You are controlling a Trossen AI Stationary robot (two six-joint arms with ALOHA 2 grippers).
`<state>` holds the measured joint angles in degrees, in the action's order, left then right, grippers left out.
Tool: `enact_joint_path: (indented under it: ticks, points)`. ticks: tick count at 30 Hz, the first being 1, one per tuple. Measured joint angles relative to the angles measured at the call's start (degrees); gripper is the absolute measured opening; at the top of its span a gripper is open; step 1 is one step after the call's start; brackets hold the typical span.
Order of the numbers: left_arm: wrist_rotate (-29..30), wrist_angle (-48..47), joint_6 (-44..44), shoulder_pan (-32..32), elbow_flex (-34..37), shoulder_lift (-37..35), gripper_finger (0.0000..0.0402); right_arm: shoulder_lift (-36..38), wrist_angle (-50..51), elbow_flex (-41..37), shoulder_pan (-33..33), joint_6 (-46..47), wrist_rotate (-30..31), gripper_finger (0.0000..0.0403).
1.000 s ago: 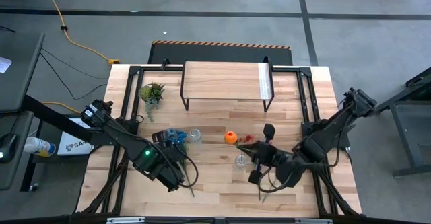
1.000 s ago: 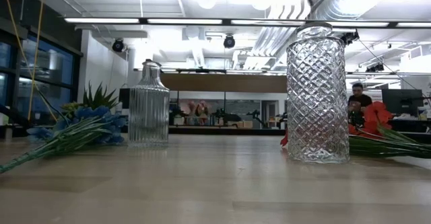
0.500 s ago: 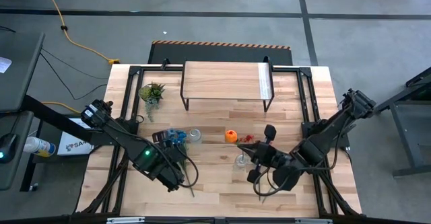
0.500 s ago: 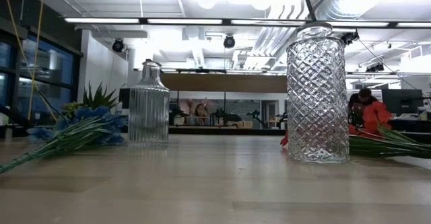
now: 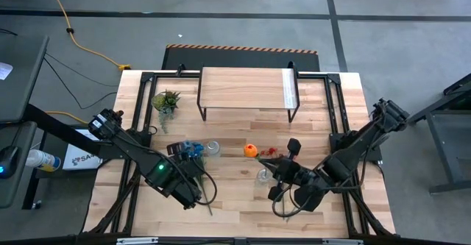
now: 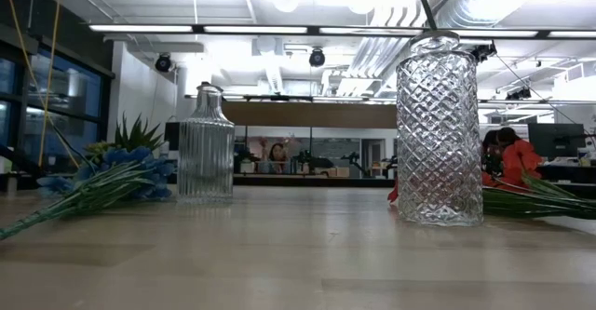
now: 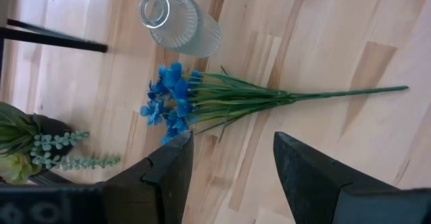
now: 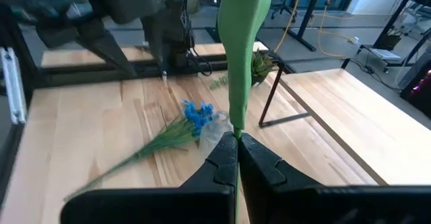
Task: Pick and place flowers into a vace then onto a shelf
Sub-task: Put the orange flower into the right transparent vase
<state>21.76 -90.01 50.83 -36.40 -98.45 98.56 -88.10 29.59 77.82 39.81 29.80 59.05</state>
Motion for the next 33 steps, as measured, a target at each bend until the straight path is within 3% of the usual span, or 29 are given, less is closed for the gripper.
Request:
enact_joint_path:
  ticks: [23,33]
  points:
    - [0.4,0.0,0.0,0.0,0.0,0.0,0.0237,-5.0,2.5,0.0,0.0,9.9,0.5,0.0000]
    - [0.4,0.0,0.0,0.0,0.0,0.0,0.0237,-5.0,4.1,0.0,0.3,13.7,-2.8,0.0000]
